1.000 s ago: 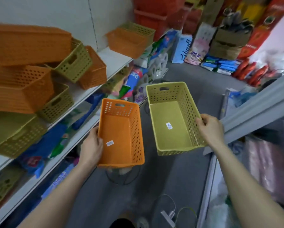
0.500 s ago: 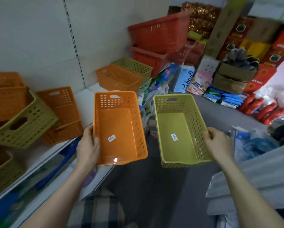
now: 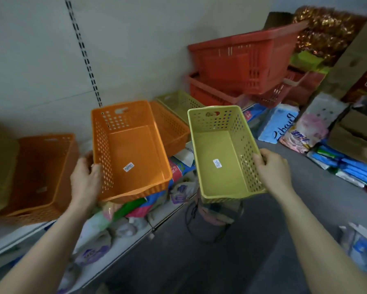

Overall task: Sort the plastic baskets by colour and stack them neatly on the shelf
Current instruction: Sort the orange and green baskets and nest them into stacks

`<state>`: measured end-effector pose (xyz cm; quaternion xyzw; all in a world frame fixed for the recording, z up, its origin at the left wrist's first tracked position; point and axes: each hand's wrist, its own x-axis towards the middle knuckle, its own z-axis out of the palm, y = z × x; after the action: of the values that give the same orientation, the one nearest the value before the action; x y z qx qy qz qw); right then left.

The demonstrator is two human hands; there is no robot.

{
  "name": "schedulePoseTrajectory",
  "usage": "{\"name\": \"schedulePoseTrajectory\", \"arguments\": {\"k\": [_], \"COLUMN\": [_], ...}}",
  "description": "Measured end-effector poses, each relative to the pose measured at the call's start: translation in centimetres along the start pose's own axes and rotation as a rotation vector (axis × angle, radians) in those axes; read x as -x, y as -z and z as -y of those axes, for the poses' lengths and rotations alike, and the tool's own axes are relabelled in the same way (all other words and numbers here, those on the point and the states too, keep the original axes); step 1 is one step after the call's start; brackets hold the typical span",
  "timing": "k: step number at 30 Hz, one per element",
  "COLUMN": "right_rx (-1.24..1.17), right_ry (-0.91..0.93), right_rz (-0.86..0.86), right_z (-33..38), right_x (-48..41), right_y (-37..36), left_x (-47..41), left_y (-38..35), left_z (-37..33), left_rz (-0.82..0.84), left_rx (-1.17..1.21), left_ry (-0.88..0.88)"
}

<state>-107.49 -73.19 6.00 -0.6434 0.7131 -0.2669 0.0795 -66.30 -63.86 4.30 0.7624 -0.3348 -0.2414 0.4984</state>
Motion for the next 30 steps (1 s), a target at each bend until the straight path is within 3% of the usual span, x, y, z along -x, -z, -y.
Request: {"name": "schedulePoseTrajectory", "arguments": {"k": [9, 18, 30], "right_rx": [-0.006, 0.079, 0.293], "right_ry": [0.264, 0.403, 0.588], "right_rz": [-0.001, -0.071, 0.233], "right_z": [4.4, 10.9, 14.6], "right_x": [-17.8, -28.4, -38.1], "right_y": [-3.7, -7.5, -15.4], "left_x": [-4.4, -9.6, -10.9], "left_y": [-5.5, -9.3, -13.7], "left_z": [-5.8, -7.4, -7.7], "left_rz": [-0.204, -0.248, -0.420], "left_rx": [0.064, 0.170, 0.134], "left_ry": [0.058, 0.065, 0.144]}}
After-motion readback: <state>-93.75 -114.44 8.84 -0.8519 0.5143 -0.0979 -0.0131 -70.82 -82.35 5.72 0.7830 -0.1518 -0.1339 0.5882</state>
